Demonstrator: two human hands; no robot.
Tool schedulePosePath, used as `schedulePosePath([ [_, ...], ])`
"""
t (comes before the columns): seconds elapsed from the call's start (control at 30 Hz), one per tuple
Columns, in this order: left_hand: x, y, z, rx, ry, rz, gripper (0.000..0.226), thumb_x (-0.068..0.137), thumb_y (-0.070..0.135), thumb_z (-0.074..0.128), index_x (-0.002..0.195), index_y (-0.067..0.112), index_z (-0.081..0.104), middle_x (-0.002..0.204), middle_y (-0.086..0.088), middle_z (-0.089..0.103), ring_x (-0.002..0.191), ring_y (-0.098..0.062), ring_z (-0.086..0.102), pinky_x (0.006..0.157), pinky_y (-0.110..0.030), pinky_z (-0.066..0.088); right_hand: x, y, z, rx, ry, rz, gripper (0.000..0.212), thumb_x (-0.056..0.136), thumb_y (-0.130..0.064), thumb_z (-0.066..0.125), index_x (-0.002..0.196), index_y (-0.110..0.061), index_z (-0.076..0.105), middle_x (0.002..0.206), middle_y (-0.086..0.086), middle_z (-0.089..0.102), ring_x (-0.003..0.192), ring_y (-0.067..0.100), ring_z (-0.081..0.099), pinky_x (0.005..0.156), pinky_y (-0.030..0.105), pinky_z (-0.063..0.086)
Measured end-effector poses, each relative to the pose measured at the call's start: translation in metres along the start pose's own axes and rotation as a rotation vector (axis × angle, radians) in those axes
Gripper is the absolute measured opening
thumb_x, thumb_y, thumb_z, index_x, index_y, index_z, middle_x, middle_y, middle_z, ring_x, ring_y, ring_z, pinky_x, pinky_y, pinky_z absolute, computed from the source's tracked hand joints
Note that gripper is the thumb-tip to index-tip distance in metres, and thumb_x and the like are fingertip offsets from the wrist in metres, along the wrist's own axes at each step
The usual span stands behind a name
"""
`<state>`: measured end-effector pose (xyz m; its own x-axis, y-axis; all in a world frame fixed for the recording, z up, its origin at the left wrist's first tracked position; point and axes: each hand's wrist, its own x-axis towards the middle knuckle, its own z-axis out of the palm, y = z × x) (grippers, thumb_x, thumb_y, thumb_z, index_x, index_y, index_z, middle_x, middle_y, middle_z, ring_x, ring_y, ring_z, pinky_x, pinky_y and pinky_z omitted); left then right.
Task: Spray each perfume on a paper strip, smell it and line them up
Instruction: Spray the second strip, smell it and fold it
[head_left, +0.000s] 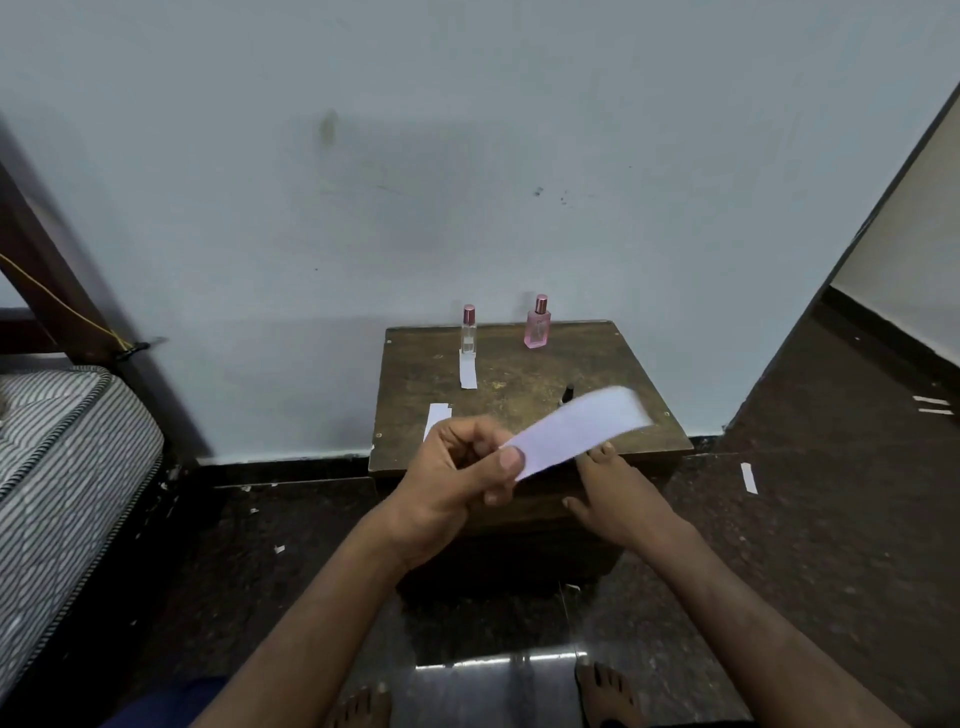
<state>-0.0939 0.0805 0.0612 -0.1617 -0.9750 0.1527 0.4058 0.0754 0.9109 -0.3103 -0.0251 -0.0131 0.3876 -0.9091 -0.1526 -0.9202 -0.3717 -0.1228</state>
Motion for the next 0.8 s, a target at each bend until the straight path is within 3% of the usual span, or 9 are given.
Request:
schedulePosePath([
  [0.07, 0.002, -0.001, -0.007, 0.160, 0.085, -0.083, 0.010, 0.084, 0.034, 0.087, 0.083, 0.025, 0.082, 0.071, 0.003, 0.069, 0.063, -0.006, 0.059, 0.058, -0.018, 0.046, 0.000, -0.002, 0.000, -0.002, -0.004, 0.010, 0.083, 0.102, -0.042, 0.060, 0.164, -0.005, 0.019, 0.171, 0.019, 0.019, 0.160, 0.033, 0.015, 0.124, 0.040, 0.029],
  [0.13, 0.004, -0.010, -0.012, 0.445, 0.376, -0.250, 0.015, 0.082, 0.036, 0.087, 0.092, 0.025, 0.083, 0.088, 0.004, 0.079, 0.084, -0.009, 0.072, 0.070, -0.023, 0.053, -0.001, -0.004, 0.001, -0.009, 0.004, 0.013, 0.084, 0.103, -0.042, 0.059, 0.164, -0.004, 0.016, 0.171, 0.020, 0.017, 0.160, 0.034, 0.015, 0.125, 0.040, 0.028],
  [0.2, 0.006, -0.014, -0.013, 0.397, 0.526, -0.297, 0.021, 0.080, 0.038, 0.089, 0.094, 0.022, 0.084, 0.098, 0.002, 0.081, 0.093, -0.012, 0.073, 0.072, -0.023, 0.053, -0.002, -0.005, 0.002, -0.011, 0.011, 0.015, 0.085, 0.103, -0.042, 0.058, 0.164, -0.003, 0.014, 0.172, 0.020, 0.016, 0.160, 0.034, 0.015, 0.124, 0.039, 0.028],
  [0.37, 0.004, 0.007, -0.003, -0.042, -0.017, -0.018, 0.028, 0.070, 0.043, 0.096, 0.071, 0.023, 0.076, 0.076, -0.005, 0.056, 0.069, -0.010, 0.050, 0.061, -0.019, 0.044, -0.001, -0.003, 0.003, -0.009, 0.015, 0.013, 0.085, 0.103, -0.042, 0.058, 0.164, -0.002, 0.013, 0.171, 0.021, 0.016, 0.160, 0.034, 0.014, 0.125, 0.039, 0.026],
  [0.43, 0.003, 0.007, -0.006, 0.074, 0.066, -0.074, 0.020, 0.074, 0.039, 0.094, 0.078, 0.025, 0.080, 0.083, -0.004, 0.068, 0.076, -0.009, 0.059, 0.063, -0.021, 0.047, -0.001, -0.004, 0.004, -0.004, 0.012, 0.020, 0.086, 0.103, -0.042, 0.058, 0.165, -0.003, 0.012, 0.172, 0.020, 0.015, 0.160, 0.034, 0.013, 0.126, 0.040, 0.026],
  [0.53, 0.006, -0.006, -0.014, 0.567, 0.436, -0.292, 0.018, 0.079, 0.039, 0.089, 0.091, 0.027, 0.083, 0.090, 0.009, 0.081, 0.095, -0.013, 0.075, 0.074, -0.025, 0.053, -0.003, -0.007, 0.005, -0.013, 0.024, 0.022, 0.086, 0.104, -0.042, 0.058, 0.165, -0.002, 0.011, 0.172, 0.020, 0.014, 0.160, 0.034, 0.013, 0.126, 0.040, 0.025],
  [0.57, 0.007, -0.008, -0.017, 0.548, 0.464, -0.321, 0.019, 0.078, 0.038, 0.089, 0.091, 0.025, 0.084, 0.089, 0.009, 0.081, 0.095, -0.013, 0.075, 0.075, -0.024, 0.054, -0.004, -0.008, 0.005, -0.019, 0.029, 0.023, 0.086, 0.104, -0.042, 0.057, 0.165, -0.002, 0.011, 0.172, 0.020, 0.014, 0.160, 0.034, 0.012, 0.126, 0.039, 0.024],
  [0.73, 0.006, 0.016, -0.010, -0.040, -0.015, -0.041, 0.020, 0.076, 0.034, 0.090, 0.075, 0.017, 0.079, 0.078, 0.001, 0.066, 0.070, -0.006, 0.057, 0.058, -0.017, 0.047, -0.002, -0.007, 0.005, -0.028, 0.035, 0.021, 0.085, 0.104, -0.041, 0.058, 0.165, -0.002, 0.012, 0.172, 0.020, 0.016, 0.160, 0.034, 0.012, 0.127, 0.040, 0.025],
  [0.8, 0.008, 0.013, -0.019, 0.061, 0.063, -0.105, 0.019, 0.079, 0.035, 0.087, 0.085, 0.018, 0.081, 0.081, 0.003, 0.070, 0.076, -0.010, 0.059, 0.059, -0.018, 0.048, -0.002, -0.008, 0.004, -0.022, 0.025, 0.030, 0.085, 0.104, -0.041, 0.058, 0.165, -0.004, 0.012, 0.172, 0.019, 0.014, 0.161, 0.033, 0.011, 0.126, 0.040, 0.025],
])
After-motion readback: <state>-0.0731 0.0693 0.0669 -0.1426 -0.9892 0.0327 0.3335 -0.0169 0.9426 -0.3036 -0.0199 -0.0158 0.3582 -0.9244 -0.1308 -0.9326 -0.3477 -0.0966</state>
